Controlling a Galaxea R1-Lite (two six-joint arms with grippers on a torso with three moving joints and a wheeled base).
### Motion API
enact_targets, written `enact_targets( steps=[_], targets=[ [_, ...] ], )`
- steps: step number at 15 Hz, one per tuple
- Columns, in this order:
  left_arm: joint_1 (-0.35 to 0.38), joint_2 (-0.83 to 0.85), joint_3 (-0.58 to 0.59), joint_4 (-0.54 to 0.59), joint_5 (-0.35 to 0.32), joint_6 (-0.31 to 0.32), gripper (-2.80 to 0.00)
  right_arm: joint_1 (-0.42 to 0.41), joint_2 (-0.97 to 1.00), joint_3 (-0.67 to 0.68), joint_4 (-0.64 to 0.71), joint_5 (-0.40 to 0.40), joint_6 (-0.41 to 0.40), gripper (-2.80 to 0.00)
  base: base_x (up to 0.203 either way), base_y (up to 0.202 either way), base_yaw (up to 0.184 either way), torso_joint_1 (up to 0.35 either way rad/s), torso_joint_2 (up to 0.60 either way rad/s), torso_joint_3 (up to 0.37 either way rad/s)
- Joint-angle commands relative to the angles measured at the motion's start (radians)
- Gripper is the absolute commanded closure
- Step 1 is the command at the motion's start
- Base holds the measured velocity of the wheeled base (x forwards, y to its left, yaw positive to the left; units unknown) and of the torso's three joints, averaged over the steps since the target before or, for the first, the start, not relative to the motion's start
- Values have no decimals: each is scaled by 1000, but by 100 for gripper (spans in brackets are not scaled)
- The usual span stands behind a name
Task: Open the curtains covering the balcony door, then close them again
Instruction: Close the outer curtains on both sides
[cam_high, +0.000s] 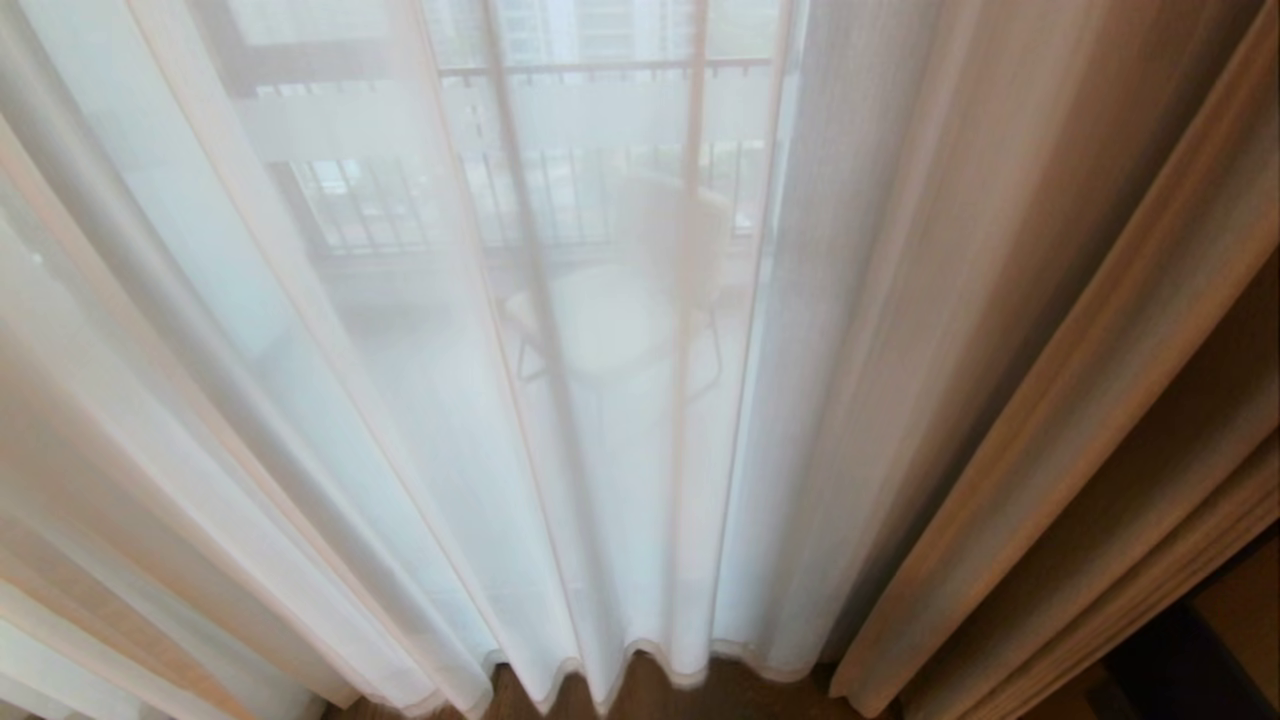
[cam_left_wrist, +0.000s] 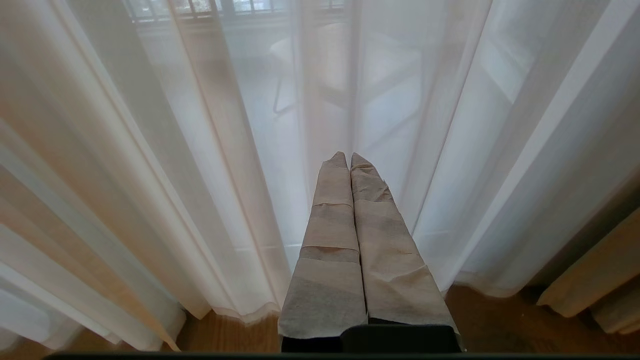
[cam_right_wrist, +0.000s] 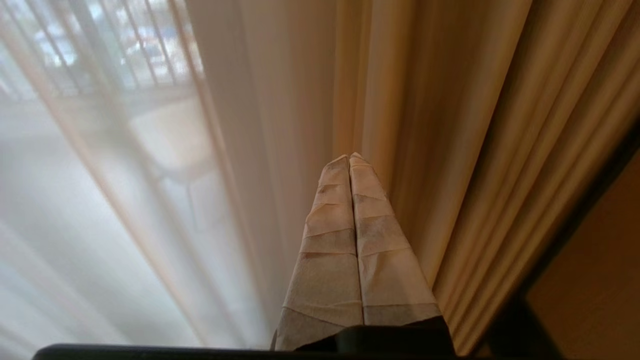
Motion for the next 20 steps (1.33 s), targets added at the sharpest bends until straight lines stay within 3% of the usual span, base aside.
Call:
enact_targets(
  steps=[1,2,3,14,20],
  targets=[
    [0,-1,0,0,1,0,0,-20,178,-118,-50,0,3,0,0,0,0,0,0,0],
    [0,-1,0,0,1,0,0,-21,200,-145,-66,0,3,0,0,0,0,0,0,0],
    [0,-1,0,0,1,0,0,-22,215,-170,-71,0,4,-280,0,0,0,0,0,0],
    [0,-1,0,0,1,0,0,-44,350,-322,-78,-1,4,-280,0,0,0,0,0,0],
    [0,-1,0,0,1,0,0,-72,473,-361,-209,-1,5,-280,0,0,0,0,0,0]
  ],
)
